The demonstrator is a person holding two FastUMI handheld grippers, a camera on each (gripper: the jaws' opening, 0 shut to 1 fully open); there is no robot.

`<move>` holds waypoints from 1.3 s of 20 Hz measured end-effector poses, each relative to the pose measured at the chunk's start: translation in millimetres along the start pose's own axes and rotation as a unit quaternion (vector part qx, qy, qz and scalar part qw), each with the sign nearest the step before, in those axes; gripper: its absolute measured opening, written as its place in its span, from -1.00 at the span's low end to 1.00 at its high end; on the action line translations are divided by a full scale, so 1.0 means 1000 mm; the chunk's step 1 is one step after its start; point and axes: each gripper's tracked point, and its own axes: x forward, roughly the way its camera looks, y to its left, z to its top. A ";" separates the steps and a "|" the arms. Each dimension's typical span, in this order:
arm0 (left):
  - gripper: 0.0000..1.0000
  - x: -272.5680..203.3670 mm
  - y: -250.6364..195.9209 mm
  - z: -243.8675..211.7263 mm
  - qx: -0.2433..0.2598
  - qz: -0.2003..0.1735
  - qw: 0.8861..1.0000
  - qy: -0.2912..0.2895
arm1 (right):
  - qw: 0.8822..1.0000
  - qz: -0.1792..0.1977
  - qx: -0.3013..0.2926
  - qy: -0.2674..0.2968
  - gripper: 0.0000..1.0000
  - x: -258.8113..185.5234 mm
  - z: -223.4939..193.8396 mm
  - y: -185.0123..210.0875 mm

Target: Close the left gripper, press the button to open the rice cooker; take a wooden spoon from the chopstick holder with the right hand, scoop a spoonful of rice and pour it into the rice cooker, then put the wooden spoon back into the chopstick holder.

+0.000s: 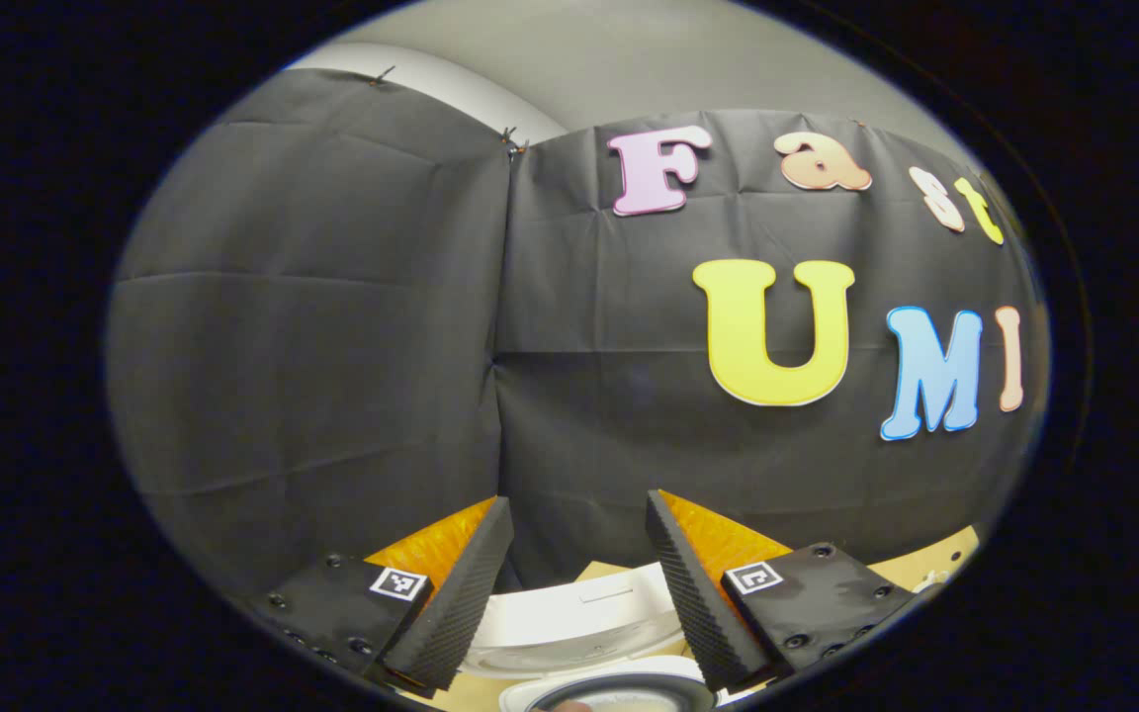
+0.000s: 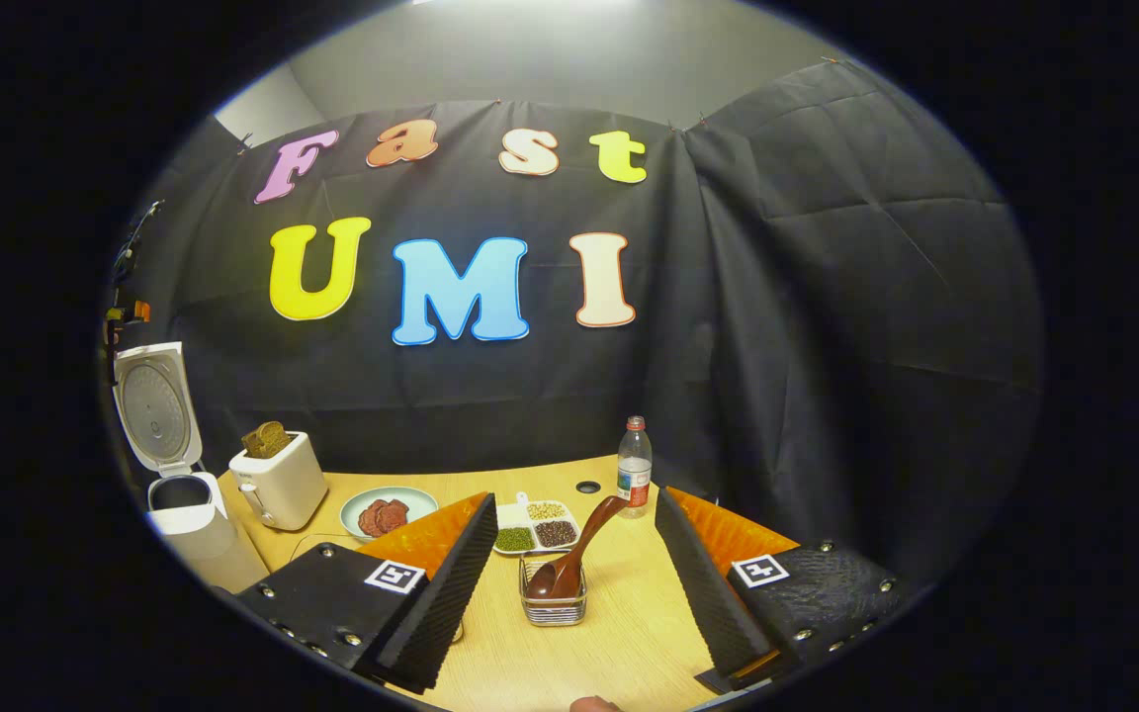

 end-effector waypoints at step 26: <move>0.89 -0.094 -0.043 -0.084 -0.012 0.030 0.997 0.064 | 0.994 0.107 -0.023 -0.003 0.95 0.024 0.014 -0.019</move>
